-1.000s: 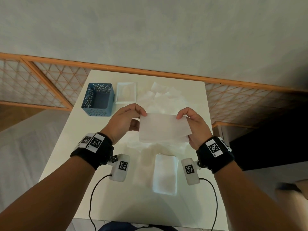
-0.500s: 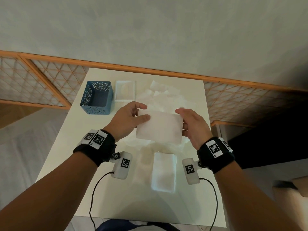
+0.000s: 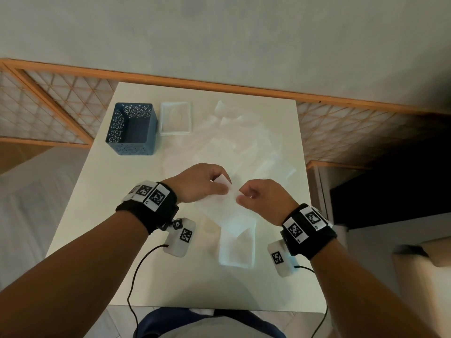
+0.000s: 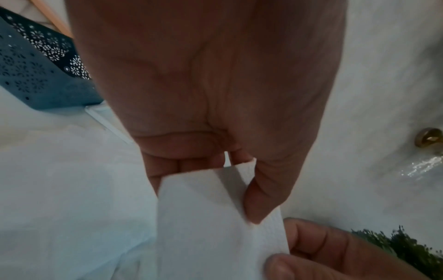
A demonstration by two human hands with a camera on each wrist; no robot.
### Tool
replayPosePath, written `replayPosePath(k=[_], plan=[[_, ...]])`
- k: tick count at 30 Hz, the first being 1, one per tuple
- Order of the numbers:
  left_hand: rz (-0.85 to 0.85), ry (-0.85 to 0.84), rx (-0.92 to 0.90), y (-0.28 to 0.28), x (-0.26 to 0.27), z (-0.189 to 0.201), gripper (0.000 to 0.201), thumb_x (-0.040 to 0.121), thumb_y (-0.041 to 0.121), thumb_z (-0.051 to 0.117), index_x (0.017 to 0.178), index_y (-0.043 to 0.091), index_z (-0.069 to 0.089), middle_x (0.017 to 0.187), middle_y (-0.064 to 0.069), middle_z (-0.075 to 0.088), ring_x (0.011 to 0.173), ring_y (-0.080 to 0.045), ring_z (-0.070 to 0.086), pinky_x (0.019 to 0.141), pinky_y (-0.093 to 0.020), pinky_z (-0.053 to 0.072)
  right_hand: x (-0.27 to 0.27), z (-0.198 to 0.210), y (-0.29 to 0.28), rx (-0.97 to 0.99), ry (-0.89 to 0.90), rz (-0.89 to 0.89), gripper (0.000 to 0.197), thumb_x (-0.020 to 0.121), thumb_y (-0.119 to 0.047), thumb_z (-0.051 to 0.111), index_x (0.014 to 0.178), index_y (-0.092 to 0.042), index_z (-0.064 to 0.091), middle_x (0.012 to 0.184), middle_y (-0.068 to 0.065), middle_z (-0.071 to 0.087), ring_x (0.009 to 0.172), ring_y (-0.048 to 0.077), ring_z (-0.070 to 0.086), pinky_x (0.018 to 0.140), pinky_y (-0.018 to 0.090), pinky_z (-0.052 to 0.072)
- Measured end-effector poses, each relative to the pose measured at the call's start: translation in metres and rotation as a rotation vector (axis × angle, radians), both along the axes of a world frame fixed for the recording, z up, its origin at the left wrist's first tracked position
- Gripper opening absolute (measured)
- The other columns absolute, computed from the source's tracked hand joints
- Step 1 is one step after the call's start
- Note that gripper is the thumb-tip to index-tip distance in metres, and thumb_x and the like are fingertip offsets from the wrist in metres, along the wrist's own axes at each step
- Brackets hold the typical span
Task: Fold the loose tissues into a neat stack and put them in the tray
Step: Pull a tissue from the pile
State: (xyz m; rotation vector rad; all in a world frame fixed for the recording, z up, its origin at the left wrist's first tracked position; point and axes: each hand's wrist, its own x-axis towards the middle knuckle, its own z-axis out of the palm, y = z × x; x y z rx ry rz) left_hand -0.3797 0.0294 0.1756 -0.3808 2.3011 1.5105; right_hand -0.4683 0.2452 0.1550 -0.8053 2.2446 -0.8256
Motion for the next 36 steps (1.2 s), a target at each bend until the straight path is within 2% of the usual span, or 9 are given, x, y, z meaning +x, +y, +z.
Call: replayPosePath(k=[2,4,7,10,13,16,20,26,36], plan=[[-0.013,-0.039,0.011,0.004,-0.003,-0.009,0.009,0.092,0.023,0.075,0.102,0.021,0.075,0.096,0.001,0.078,0.086,-0.017,0.073,0.077,-0.036,0.058,0.008,-0.011,0.005,-0.037,-0.045,-0.033,0.036,0.091,-0.029,0.076,0.064,-0.032,0.053,0.060,-0.022,0.053,0.058,0.003,0.048,0.062,0.015,0.035],[0.022,-0.093,0.042,0.007,-0.004,-0.022,0.025,0.084,0.032,0.080,0.103,0.018,0.073,0.102,-0.005,0.078,0.094,-0.026,0.075,0.087,-0.046,0.059,0.016,-0.024,0.013,-0.107,-0.147,-0.169,0.034,0.091,-0.026,0.077,0.065,-0.025,0.056,0.059,-0.018,0.052,0.056,0.002,0.045,0.061,0.016,0.037],[0.131,-0.190,0.179,0.011,0.000,-0.050,0.027,0.087,0.023,0.084,0.108,0.014,0.071,0.102,-0.005,0.078,0.091,-0.021,0.074,0.090,-0.039,0.061,0.023,-0.051,0.025,-0.154,-0.405,-0.527,0.024,0.087,-0.025,0.081,0.070,-0.022,0.064,0.060,-0.010,0.052,0.056,0.012,0.042,0.059,0.026,0.038],[0.248,-0.258,0.231,0.019,0.010,-0.083,0.016,0.089,0.012,0.082,0.096,0.013,0.068,0.086,-0.002,0.075,0.082,-0.018,0.074,0.094,-0.043,0.063,0.033,-0.078,0.039,-0.075,-0.591,-0.694,0.019,0.086,-0.025,0.083,0.076,-0.020,0.068,0.063,-0.005,0.055,0.054,0.015,0.039,0.052,0.028,0.037],[0.314,-0.279,0.176,0.031,0.019,-0.110,0.017,0.087,0.011,0.084,0.089,0.012,0.068,0.079,-0.004,0.076,0.077,-0.019,0.074,0.091,-0.045,0.064,0.042,-0.097,0.049,0.025,-0.589,-0.662,0.016,0.088,-0.027,0.081,0.081,-0.016,0.072,0.069,-0.003,0.062,0.051,0.013,0.042,0.050,0.025,0.036],[0.338,-0.265,0.082,0.045,0.030,-0.131,0.017,0.086,0.010,0.083,0.088,0.009,0.066,0.075,-0.007,0.076,0.070,-0.020,0.074,0.083,-0.047,0.065,0.050,-0.108,0.053,0.137,-0.430,-0.546,0.022,0.091,-0.028,0.077,0.074,-0.016,0.071,0.067,-0.005,0.065,0.052,0.006,0.050,0.054,0.019,0.039],[0.309,-0.221,-0.054,0.056,0.038,-0.150,0.018,0.082,0.015,0.082,0.083,0.012,0.064,0.064,-0.002,0.074,0.057,-0.016,0.068,0.075,-0.046,0.062,0.060,-0.118,0.053,0.214,-0.375,-0.523,0.022,0.091,-0.028,0.075,0.076,-0.014,0.067,0.073,-0.003,0.069,0.063,0.012,0.058,0.057,0.023,0.043],[0.336,-0.219,-0.049,0.056,0.036,-0.161,0.020,0.081,0.023,0.085,0.087,0.017,0.066,0.072,0.002,0.075,0.076,-0.024,0.075,0.082,-0.050,0.063,0.063,-0.125,0.055,0.269,-0.393,-0.551,0.024,0.091,-0.030,0.073,0.087,-0.007,0.071,0.078,-0.002,0.073,0.067,0.014,0.061,0.059,0.025,0.044],[0.408,-0.233,-0.052,0.064,0.032,-0.170,0.020,0.084,0.024,0.084,0.090,0.019,0.065,0.075,0.000,0.074,0.075,-0.024,0.075,0.084,-0.050,0.062,0.063,-0.131,0.054,0.345,-0.373,-0.552,0.026,0.091,-0.037,0.073,0.079,-0.015,0.064,0.092,0.010,0.075,0.071,0.019,0.061,0.061,0.028,0.046]])
